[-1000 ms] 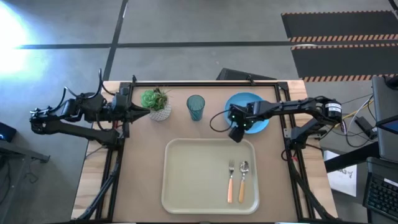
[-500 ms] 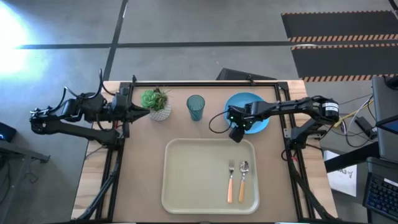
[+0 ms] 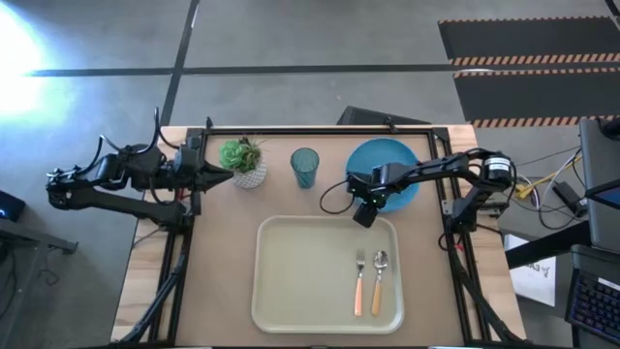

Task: Pick and place plate/cup/fork/spoon on tray
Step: Put the blue plate on the gray tray to the left of the light pink fork, then put the blue cup on the gray tray to the top left of the blue plate

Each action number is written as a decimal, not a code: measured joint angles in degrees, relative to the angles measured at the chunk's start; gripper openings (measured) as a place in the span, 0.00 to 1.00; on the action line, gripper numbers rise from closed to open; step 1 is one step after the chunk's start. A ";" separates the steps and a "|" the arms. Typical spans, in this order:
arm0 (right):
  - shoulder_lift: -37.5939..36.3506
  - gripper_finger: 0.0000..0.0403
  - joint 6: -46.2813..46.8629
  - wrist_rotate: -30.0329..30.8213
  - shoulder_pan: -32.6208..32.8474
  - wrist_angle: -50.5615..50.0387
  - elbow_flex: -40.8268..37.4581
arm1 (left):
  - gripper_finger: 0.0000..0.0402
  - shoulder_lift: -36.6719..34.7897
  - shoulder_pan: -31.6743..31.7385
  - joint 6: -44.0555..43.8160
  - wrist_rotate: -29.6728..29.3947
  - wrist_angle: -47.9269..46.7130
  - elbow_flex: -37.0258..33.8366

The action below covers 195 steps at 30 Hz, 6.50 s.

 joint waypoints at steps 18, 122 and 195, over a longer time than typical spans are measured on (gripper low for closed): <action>-2.46 0.30 0.48 2.71 -0.02 0.05 2.80 | 0.00 -0.09 0.00 0.02 0.94 0.00 0.00; 43.23 0.02 40.44 20.63 49.05 -9.52 80.48 | 0.00 -4.50 -0.04 -0.06 7.43 -3.45 0.04; 45.35 0.17 38.40 14.36 45.90 1.95 73.05 | 0.00 -4.50 -0.02 -0.22 7.70 -3.45 0.01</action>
